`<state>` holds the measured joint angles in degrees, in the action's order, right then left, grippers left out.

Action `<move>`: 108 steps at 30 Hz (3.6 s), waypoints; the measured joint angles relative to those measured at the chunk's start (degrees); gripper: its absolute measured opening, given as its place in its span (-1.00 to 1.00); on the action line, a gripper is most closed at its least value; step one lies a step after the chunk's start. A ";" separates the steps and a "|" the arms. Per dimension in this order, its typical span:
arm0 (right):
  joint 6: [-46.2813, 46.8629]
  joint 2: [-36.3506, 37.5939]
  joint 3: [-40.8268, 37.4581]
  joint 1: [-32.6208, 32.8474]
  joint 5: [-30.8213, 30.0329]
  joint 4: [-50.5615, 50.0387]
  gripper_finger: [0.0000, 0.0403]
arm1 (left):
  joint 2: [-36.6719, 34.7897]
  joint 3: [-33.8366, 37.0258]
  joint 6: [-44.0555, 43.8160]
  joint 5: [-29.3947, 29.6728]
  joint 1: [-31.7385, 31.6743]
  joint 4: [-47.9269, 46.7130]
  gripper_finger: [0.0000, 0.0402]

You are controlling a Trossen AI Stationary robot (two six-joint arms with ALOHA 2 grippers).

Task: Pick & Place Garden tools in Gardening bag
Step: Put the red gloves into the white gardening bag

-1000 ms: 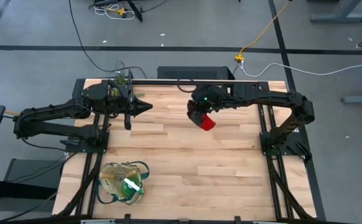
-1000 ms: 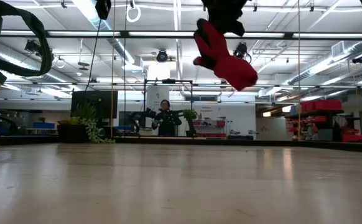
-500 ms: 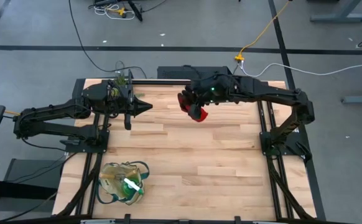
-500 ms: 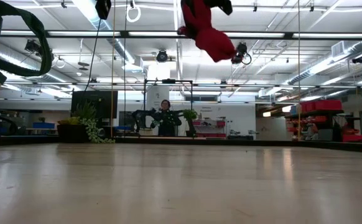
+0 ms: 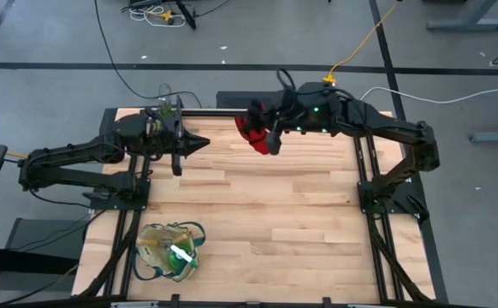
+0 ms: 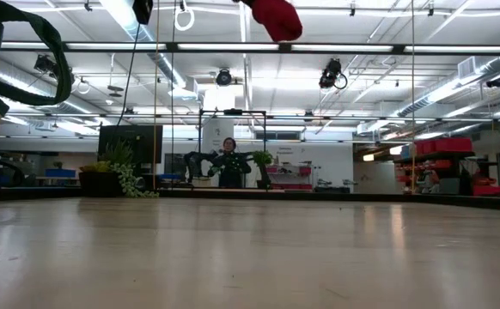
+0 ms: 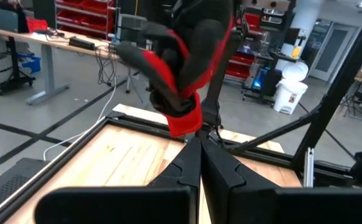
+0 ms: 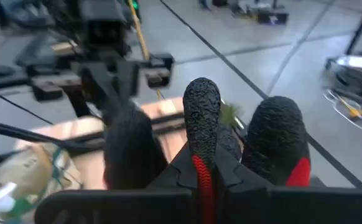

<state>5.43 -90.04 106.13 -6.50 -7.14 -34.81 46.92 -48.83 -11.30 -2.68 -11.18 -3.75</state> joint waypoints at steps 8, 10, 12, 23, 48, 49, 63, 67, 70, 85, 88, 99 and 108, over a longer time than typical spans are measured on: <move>-0.31 1.57 0.00 0.02 4.68 4.61 -0.97 | 0.00 -0.01 0.03 0.09 0.04 2.32 -0.93; -0.31 1.73 0.00 0.13 5.60 6.20 -0.97 | 0.00 -0.01 0.03 0.10 0.12 2.76 -0.93; -0.36 2.07 0.00 0.21 6.15 6.26 -0.97 | 0.00 -0.01 0.08 0.08 0.15 3.44 -0.93; -2.20 2.69 0.00 0.35 6.76 7.06 -0.97 | 0.02 -0.01 -0.03 0.02 0.20 7.26 -0.57; -1.88 2.65 -0.02 0.35 6.74 9.43 -0.97 | 12.08 0.07 -1.09 0.07 0.15 24.87 0.77; -1.88 2.65 -0.02 0.35 6.74 9.43 -0.97 | 12.60 0.07 -1.10 0.05 0.15 26.15 0.80; -1.89 2.63 -0.02 0.35 6.74 9.56 -0.97 | 17.94 0.03 -1.52 -0.33 0.15 37.26 0.98; -1.55 2.60 -0.02 0.35 6.74 9.56 -0.97 | 18.82 0.03 -1.54 -0.32 0.15 38.75 0.99; -1.51 2.60 -0.04 0.35 6.74 9.89 -0.97 | 19.16 0.01 -1.56 0.55 0.17 39.56 0.99; -1.44 -2.09 -0.12 0.33 8.69 14.70 -0.97 | 20.69 0.03 -3.09 -0.02 0.17 42.46 0.99; -1.44 -3.08 -0.13 0.33 8.69 16.15 -0.97 | 20.70 0.03 -3.09 -0.13 0.17 42.71 0.99; -1.44 -3.47 -0.13 0.35 8.71 16.38 -0.97 | 20.68 0.03 -3.05 -0.24 0.17 42.71 0.94; -1.44 -3.47 -0.11 0.35 8.71 16.40 -0.97 | 20.68 0.03 -3.05 -0.97 0.15 42.72 0.68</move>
<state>3.99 -93.51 106.02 -6.15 1.56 -18.41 67.59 -48.80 -14.35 -3.65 -11.03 38.97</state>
